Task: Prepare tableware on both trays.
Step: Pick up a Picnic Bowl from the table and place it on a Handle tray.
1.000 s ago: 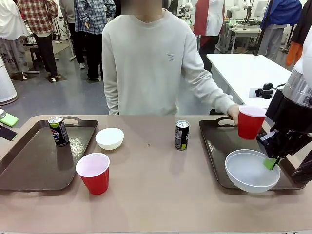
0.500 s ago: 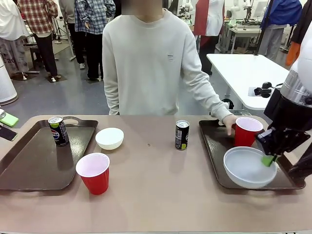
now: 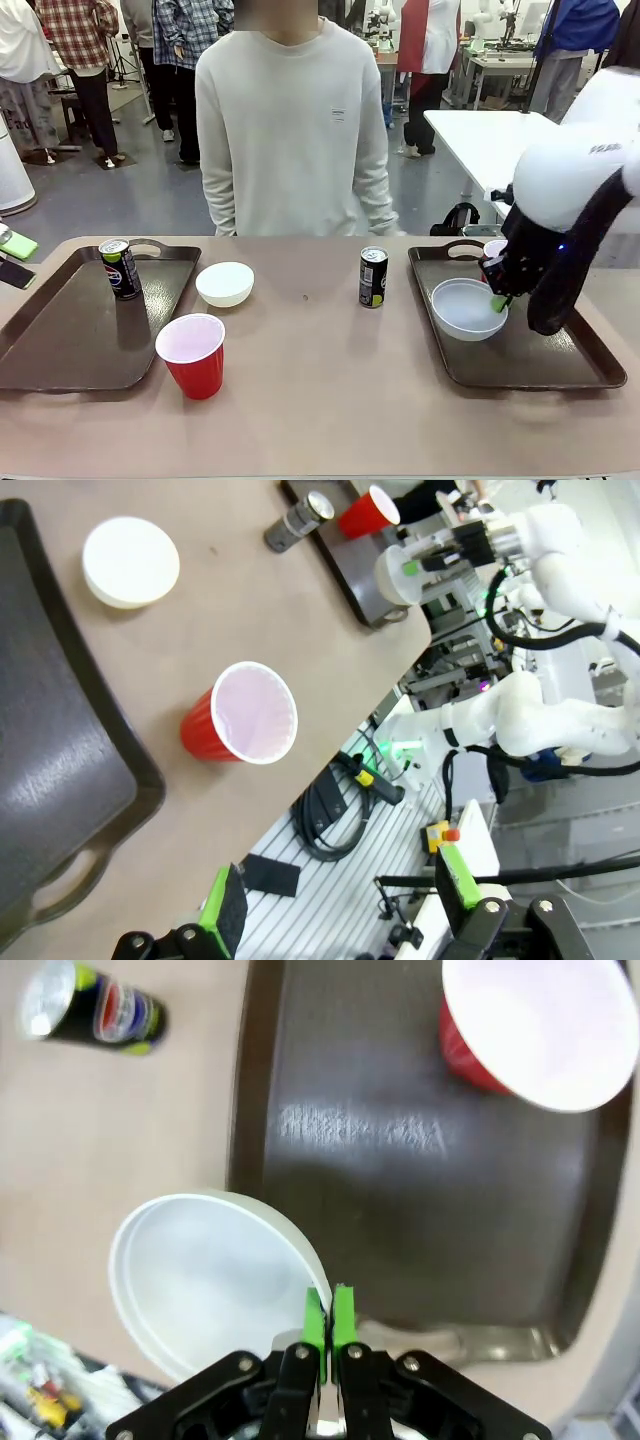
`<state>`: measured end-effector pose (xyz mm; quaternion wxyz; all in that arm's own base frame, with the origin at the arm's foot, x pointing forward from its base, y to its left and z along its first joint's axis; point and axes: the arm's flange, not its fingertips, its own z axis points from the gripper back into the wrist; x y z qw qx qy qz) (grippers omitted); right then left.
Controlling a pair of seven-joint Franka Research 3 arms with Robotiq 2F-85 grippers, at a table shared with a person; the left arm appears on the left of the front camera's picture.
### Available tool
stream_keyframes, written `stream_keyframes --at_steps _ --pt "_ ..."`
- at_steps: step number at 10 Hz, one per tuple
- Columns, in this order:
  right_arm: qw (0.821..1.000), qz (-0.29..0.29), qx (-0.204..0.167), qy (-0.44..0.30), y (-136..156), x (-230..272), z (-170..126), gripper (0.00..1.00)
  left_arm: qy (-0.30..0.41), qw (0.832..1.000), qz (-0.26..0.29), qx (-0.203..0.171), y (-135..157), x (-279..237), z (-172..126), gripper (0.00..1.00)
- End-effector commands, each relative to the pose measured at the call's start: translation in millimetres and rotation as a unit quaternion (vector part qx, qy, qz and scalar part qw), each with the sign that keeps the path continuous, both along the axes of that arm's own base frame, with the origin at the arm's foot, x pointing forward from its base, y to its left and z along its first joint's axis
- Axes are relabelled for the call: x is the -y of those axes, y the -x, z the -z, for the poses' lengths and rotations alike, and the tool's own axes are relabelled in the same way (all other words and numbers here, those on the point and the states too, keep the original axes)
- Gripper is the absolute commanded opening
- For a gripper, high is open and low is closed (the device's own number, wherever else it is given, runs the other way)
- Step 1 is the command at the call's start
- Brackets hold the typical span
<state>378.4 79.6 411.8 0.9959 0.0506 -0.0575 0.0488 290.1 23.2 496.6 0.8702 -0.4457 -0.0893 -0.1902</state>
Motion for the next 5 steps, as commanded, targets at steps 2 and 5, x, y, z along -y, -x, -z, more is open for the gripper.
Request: stream_keyframes --at_steps 2,5 --pt "1.0 0.026 0.008 -0.009 -7.5 22.1 12.0 0.04 -0.001 1.0 0.0 0.0 0.4 0.5 0.5 1.0" --pt "1.0 0.015 -0.006 -0.007 -14.0 18.9 21.5 0.04 -0.001 1.0 0.0 0.0 0.4 0.5 0.5 1.0"
